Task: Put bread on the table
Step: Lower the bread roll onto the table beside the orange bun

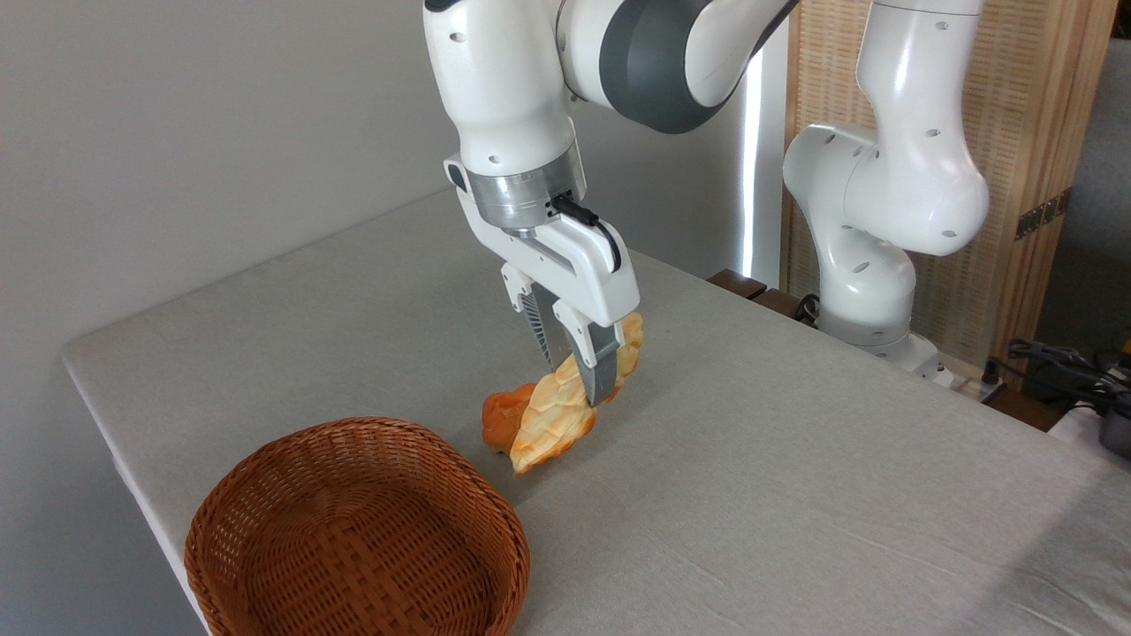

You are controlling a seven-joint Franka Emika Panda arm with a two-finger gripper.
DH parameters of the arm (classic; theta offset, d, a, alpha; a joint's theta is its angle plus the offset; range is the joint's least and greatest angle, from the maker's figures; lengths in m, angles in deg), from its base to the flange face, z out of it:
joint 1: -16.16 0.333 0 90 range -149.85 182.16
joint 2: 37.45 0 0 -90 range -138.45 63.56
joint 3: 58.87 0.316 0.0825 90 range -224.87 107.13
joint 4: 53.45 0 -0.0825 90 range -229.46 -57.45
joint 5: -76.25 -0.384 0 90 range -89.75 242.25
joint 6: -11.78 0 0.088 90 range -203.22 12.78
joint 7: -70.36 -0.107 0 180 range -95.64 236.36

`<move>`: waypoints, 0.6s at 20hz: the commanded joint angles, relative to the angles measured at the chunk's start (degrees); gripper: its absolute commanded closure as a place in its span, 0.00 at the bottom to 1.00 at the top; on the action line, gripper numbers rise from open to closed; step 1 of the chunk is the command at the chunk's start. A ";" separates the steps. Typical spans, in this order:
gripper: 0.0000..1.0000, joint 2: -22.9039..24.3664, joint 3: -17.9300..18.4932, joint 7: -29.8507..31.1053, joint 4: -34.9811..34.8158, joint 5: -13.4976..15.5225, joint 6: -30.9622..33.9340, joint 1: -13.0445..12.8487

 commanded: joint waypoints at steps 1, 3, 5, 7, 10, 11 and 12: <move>0.00 -0.80 0.57 -1.35 0.02 -0.53 -2.57 -0.27; 0.00 -0.71 0.57 -1.78 0.02 -0.53 -2.84 -0.27; 0.00 -0.63 0.57 -1.79 0.02 -0.53 -2.75 -0.36; 0.00 -0.63 0.48 -1.70 0.19 -0.45 -2.84 -0.44; 0.00 -0.54 0.39 -1.70 0.28 -0.45 -2.84 -0.45; 0.00 -0.54 0.39 -1.70 0.37 -0.45 -2.84 -0.45; 0.00 -0.54 0.39 -1.70 0.46 -0.36 -2.92 -0.45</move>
